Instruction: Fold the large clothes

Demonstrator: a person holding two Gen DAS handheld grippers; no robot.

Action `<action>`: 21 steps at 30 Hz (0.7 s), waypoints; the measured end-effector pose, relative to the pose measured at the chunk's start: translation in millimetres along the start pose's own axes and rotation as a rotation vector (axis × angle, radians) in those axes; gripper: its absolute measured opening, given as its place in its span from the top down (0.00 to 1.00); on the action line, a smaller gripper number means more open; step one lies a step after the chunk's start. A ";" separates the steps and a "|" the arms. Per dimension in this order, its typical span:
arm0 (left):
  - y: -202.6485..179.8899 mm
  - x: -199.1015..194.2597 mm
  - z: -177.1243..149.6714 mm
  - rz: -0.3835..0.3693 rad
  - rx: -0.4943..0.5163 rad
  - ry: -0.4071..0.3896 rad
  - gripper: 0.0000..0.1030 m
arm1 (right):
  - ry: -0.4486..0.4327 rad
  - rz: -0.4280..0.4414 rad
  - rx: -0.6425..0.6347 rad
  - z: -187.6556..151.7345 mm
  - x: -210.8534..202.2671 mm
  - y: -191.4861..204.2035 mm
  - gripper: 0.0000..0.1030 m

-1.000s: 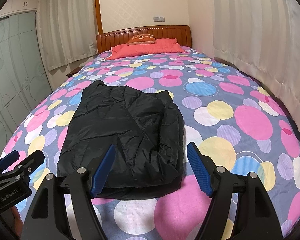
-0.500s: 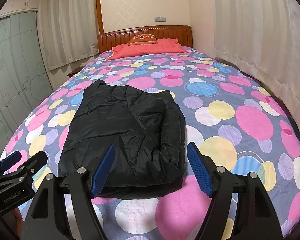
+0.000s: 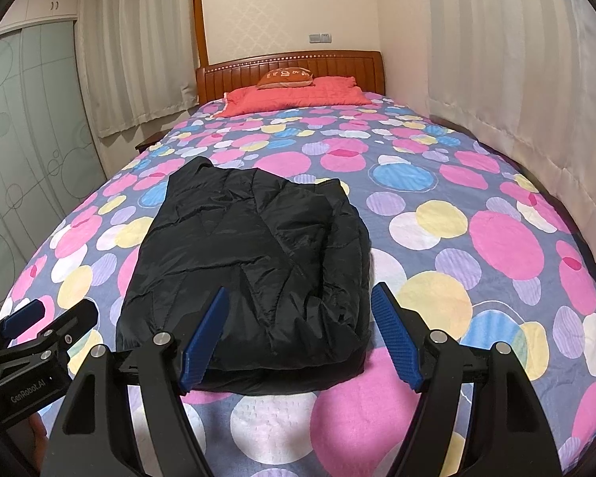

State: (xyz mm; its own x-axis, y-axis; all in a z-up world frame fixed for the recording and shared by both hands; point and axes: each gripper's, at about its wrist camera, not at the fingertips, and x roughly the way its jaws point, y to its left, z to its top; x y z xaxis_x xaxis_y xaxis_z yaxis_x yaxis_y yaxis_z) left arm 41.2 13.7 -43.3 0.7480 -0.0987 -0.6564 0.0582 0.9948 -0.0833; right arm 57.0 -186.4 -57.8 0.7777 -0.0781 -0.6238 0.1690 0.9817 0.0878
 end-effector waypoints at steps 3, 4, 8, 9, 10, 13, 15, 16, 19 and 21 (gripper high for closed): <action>0.0 0.2 -0.2 0.000 0.000 0.001 0.02 | -0.001 0.000 -0.001 0.1 -0.2 0.6 0.29; -0.3 0.4 -1.3 0.000 -0.002 0.001 0.02 | -0.002 0.000 -0.003 0.6 -1.0 1.5 0.29; -0.2 0.0 -1.0 0.001 -0.001 -0.001 0.02 | -0.002 0.000 -0.003 0.5 -1.2 1.7 0.29; 0.0 0.2 -0.7 0.002 0.000 -0.002 0.02 | -0.003 0.000 -0.002 0.4 -1.2 1.7 0.29; 0.7 0.5 -0.1 0.003 0.000 -0.001 0.02 | -0.004 0.000 -0.003 1.0 -1.8 1.8 0.29; -1.0 -0.3 -3.5 0.005 -0.003 -0.007 0.02 | -0.005 -0.002 -0.007 1.8 -1.5 3.2 0.29; -2.6 -1.7 -4.9 0.005 -0.003 -0.014 0.02 | -0.008 -0.003 -0.008 3.9 -2.2 4.2 0.29; -3.6 -2.6 -5.0 0.005 -0.001 -0.017 0.02 | -0.009 -0.002 -0.008 5.2 -2.5 4.4 0.29; -7.9 -7.0 -4.2 0.019 0.009 -0.034 0.02 | -0.012 -0.003 -0.010 5.9 -2.9 5.5 0.29; -9.0 -9.1 -1.7 0.018 0.014 -0.039 0.02 | -0.016 -0.003 -0.012 7.0 -4.5 6.9 0.29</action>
State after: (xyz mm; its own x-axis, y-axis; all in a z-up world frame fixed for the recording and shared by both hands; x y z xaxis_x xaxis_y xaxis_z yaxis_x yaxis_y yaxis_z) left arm 32.7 5.6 -37.8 0.7740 -0.0796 -0.6281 0.0535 0.9967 -0.0604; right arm 59.0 -180.5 -48.9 0.7868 -0.0837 -0.6115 0.1641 0.9835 0.0765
